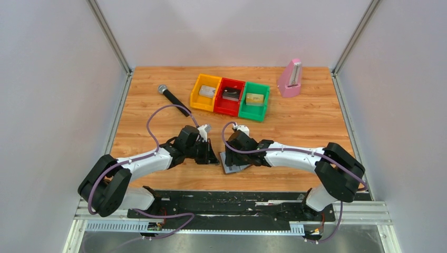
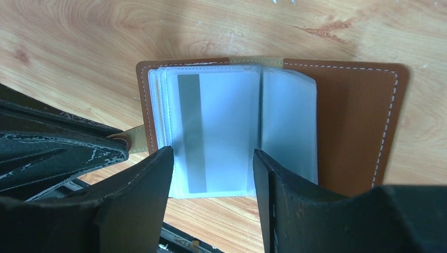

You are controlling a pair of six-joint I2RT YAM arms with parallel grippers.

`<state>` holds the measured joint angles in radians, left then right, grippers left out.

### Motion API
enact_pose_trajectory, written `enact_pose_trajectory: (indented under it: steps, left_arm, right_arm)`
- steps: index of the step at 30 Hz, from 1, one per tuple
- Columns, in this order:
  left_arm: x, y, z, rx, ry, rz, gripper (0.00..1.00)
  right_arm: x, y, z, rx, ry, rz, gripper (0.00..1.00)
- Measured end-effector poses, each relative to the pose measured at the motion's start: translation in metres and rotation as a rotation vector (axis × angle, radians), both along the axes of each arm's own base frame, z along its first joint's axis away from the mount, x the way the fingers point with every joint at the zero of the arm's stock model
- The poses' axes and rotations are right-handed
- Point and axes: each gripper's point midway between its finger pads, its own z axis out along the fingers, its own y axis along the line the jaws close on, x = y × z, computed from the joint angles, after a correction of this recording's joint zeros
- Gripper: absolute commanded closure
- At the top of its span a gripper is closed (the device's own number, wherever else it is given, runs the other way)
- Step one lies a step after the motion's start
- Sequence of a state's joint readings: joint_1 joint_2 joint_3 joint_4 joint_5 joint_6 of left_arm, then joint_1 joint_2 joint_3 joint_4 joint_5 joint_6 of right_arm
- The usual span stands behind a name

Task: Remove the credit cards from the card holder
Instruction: Remove the credit card from the card holder.

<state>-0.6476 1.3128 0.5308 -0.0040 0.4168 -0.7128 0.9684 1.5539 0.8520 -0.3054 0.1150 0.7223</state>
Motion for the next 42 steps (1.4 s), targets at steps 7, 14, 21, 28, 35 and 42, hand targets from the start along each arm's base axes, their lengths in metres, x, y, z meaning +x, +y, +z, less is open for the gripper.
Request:
enact_pose_trajectory:
  steps: [7,14,21,28,35,42]
  left_arm:
    - [0.000,0.000,0.000,0.000,0.000,0.000,1.00]
    - [0.000,0.000,0.000,0.000,0.000,0.000,1.00]
    - [0.000,0.000,0.000,0.001,-0.001,0.000,1.00]
    - [0.001,0.000,0.000,0.002,-0.002,0.002,1.00]
    - [0.001,0.000,0.000,0.002,-0.003,0.002,1.00]
    - [0.001,0.000,0.000,0.001,-0.003,0.002,1.00]
  right_arm:
    - [-0.001,0.000,0.001,-0.009,-0.005,0.009,0.40]
    - [-0.003,0.001,-0.002,-0.024,-0.009,0.018,0.42]
    - [0.000,-0.001,-0.003,-0.041,-0.021,0.004,0.45]
    - [0.002,-0.007,-0.001,-0.062,-0.035,-0.013,0.45]
    - [0.002,-0.013,0.000,-0.084,-0.045,-0.025,0.45]
    - [0.003,-0.017,0.005,-0.089,-0.056,-0.033,0.45]
